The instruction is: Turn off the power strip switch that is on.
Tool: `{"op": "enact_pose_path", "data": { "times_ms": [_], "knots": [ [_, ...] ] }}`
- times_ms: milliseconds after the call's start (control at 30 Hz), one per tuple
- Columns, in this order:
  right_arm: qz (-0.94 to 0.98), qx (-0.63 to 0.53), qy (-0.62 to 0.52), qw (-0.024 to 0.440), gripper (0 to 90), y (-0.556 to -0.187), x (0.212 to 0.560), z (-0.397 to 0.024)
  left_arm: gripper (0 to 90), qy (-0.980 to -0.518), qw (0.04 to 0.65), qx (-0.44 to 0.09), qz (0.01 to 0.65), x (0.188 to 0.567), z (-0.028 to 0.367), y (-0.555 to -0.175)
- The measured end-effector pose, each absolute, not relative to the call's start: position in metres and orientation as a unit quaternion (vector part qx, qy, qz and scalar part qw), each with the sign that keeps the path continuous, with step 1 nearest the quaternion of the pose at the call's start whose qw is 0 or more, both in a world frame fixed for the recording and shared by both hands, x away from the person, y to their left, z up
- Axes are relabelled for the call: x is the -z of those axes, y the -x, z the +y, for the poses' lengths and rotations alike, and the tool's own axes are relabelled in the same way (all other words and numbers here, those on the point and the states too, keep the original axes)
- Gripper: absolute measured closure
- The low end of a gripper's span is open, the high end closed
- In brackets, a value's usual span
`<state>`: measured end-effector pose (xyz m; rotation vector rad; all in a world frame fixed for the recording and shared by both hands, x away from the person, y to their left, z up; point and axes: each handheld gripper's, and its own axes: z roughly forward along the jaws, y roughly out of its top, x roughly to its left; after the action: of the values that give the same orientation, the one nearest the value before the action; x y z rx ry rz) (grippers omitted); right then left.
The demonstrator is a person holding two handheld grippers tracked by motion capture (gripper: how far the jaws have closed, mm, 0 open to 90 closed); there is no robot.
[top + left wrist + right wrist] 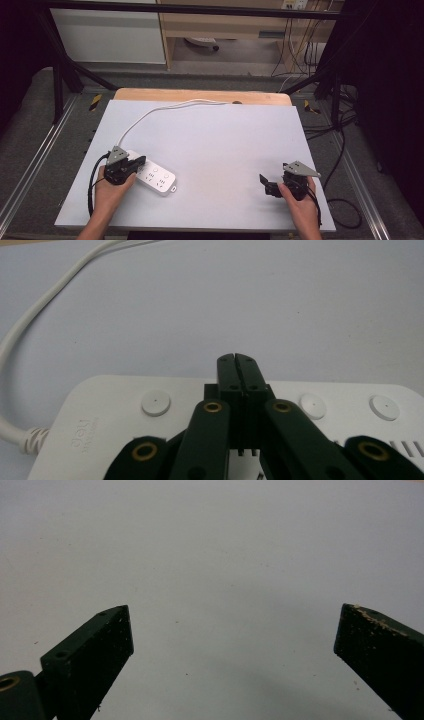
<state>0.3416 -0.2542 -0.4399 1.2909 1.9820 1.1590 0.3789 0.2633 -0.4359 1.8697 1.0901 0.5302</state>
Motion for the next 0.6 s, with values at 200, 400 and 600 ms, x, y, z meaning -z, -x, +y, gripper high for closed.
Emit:
{"op": "enact_pose_path", "data": {
  "times_ms": [200,400,600],
  "knots": [
    [0.728,-0.426,-0.474,0.252,3.0,-0.3413,0.4396,-0.2543,90.0,-0.751,0.447,-0.216,0.436,0.4343,0.2620,-0.3781],
    [0.728,-0.425,-0.475,0.251,3.0,-0.3415,0.4399,-0.2546,77.1,-0.743,0.454,-0.223,0.439,0.4327,0.2625,-0.3782],
    [0.728,-0.425,-0.475,0.251,3.0,-0.3415,0.4398,-0.2546,62.8,-0.734,0.465,-0.225,0.440,0.4315,0.2620,-0.3784]
  ]
}}
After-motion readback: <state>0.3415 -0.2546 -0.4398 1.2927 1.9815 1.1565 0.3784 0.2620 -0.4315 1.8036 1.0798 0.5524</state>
